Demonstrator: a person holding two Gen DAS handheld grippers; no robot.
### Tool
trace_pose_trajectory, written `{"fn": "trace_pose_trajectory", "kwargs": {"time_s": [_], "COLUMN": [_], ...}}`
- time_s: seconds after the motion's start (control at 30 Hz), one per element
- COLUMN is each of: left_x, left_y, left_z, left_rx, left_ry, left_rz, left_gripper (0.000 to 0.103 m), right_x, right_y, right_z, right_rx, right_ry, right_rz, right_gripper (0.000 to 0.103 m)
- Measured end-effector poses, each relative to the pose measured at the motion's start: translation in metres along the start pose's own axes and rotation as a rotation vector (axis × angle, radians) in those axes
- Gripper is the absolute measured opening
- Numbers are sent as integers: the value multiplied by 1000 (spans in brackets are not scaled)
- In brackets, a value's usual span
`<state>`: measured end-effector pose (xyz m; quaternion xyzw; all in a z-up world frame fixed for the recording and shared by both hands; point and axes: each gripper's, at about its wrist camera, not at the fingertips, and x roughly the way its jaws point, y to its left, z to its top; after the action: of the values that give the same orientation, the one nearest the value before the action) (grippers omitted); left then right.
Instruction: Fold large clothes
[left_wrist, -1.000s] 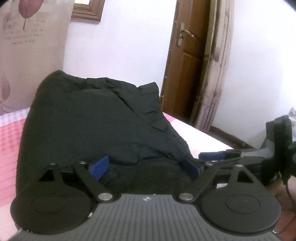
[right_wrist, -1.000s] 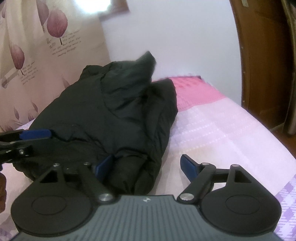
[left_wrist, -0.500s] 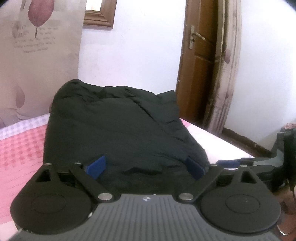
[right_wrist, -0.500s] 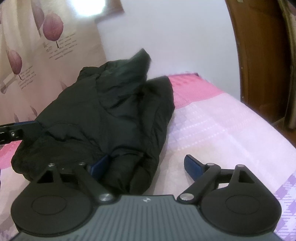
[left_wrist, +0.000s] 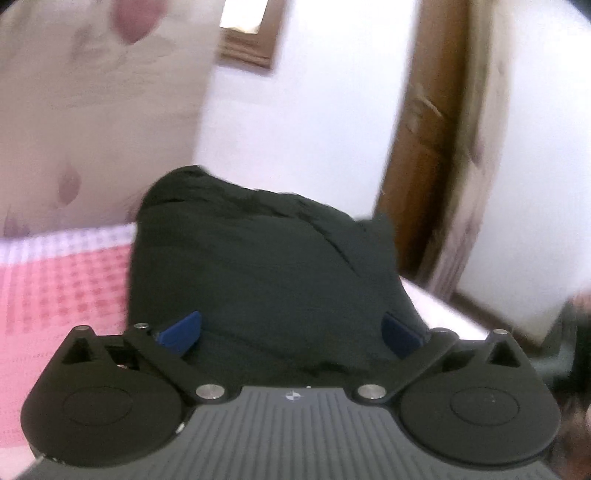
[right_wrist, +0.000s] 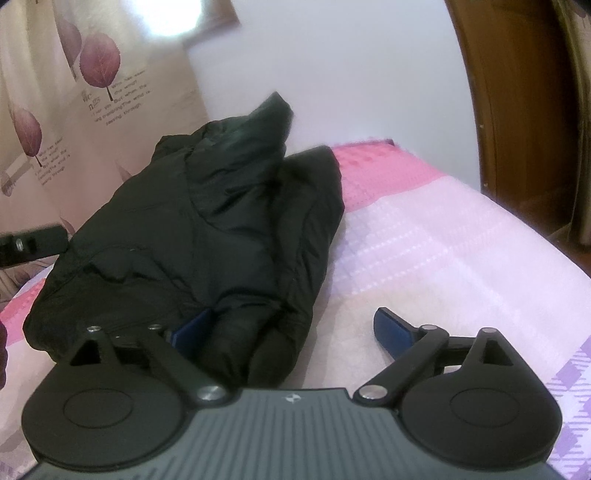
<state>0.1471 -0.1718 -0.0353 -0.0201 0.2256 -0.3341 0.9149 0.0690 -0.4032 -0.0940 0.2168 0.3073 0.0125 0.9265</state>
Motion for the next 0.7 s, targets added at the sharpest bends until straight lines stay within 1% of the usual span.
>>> {"fn": "trace_pose_trajectory", "kwargs": {"time_s": [0.13,0.27,0.33,0.43,0.5,0.6,0.7], "left_x": [1,6,12,29,36,45,54], "left_y": [47,92,107,122,125,126,126], "left_z": [9,11,11,11,10,13,16], "left_rx": [-154,-288,-313,-340,-332,-319,-300], "left_ry": [9,24,44,118,146,160,170], "left_rz": [-6,-45,-56,-116,-134,-184,-204], "left_gripper": [103,103,103,103,103,103,103], "right_x": [1,2,2,3,5,11,26], "right_y": [-2,-5,-7,-12,-18,-28,-38], "right_z": [0,1,2,8,14,27,41], "right_rx": [3,9,16,29,45,96,159], "right_ry": [0,5,10,31,48,57,88], "right_rz": [9,22,32,67,109,174,267], "right_gripper": [97,98,98,98,99,99,99]}}
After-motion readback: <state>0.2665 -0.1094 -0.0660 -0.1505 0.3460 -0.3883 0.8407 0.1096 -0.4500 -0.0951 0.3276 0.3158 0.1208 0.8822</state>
